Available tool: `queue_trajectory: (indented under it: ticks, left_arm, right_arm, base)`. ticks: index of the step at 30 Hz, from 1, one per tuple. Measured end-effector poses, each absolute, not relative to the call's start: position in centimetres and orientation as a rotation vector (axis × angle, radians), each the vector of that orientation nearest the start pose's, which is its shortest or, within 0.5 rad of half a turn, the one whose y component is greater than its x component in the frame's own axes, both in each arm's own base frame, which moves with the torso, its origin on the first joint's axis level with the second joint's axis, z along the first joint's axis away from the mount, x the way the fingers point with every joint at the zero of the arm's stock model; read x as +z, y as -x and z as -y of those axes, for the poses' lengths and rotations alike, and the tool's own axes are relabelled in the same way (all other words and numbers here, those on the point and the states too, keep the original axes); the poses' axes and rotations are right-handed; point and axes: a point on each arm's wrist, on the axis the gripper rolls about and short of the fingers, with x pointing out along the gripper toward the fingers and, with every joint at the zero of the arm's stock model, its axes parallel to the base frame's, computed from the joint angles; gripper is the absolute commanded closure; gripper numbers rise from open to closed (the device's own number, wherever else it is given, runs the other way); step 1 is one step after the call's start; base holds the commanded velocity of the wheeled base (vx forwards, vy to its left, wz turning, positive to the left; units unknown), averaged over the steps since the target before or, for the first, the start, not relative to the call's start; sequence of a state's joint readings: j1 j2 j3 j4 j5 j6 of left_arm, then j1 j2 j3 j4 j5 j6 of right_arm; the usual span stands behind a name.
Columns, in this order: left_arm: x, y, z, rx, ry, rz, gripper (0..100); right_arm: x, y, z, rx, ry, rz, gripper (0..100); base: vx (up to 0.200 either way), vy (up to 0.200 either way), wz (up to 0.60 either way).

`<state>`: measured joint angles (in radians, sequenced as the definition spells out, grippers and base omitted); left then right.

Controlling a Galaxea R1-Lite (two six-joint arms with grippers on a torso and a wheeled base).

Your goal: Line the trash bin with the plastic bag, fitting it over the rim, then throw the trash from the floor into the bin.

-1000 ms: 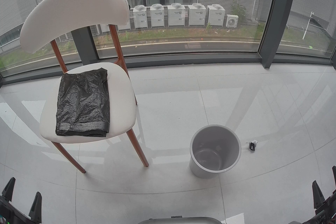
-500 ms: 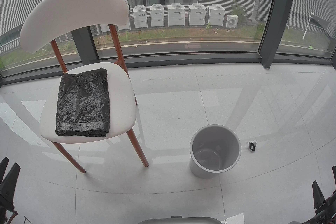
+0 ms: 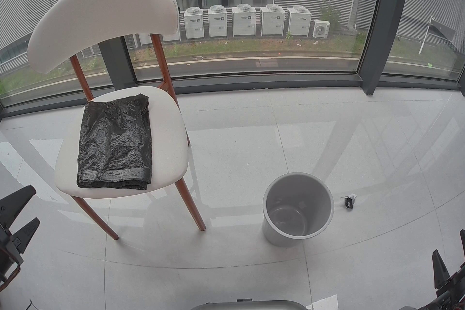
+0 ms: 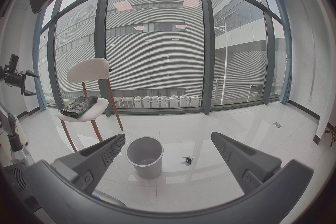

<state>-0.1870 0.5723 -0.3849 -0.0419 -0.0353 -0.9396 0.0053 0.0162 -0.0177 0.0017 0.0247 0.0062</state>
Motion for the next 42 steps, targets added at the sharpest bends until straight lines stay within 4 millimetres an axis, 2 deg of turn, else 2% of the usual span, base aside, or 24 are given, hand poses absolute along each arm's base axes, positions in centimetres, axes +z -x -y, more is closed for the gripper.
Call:
queue_trajectory:
  ticks: [6,13,22,32,37,42]
  left_arm:
    - [19.5,-5.6,1.2,-0.103,1.002,-0.316,0]
    - [19.9,-8.1,1.5,-0.111,1.042,-0.308,0]
    - [19.1,-13.1,0.8,-0.044,1.148,-0.303,0]
    - [17.2,-14.3,-1.8,-0.079,1.299,-0.444,0]
    - [16.4,-15.6,-3.0,-0.070,1.272,-0.392,0]
    - [14.4,-16.3,-3.7,-0.046,1.259,-0.385,0]
  right_arm:
    - [8.1,2.3,0.0,0.030,-0.006,0.000,0]
    - [8.1,2.3,0.0,0.029,-0.006,0.000,0]
    - [8.1,2.3,0.0,0.029,-0.006,0.000,0]
    - [8.1,2.3,0.0,0.029,-0.006,0.000,0]
    - [8.1,2.3,0.0,0.030,-0.006,0.000,0]
    - [8.1,2.3,0.0,0.029,-0.006,0.000,0]
  base:
    - [0.000,0.000,0.00]
    - [0.000,0.000,0.00]
    - [0.000,0.000,0.00]
    - [0.000,0.000,0.00]
    - [0.000,0.000,0.00]
    - [0.000,0.000,0.00]
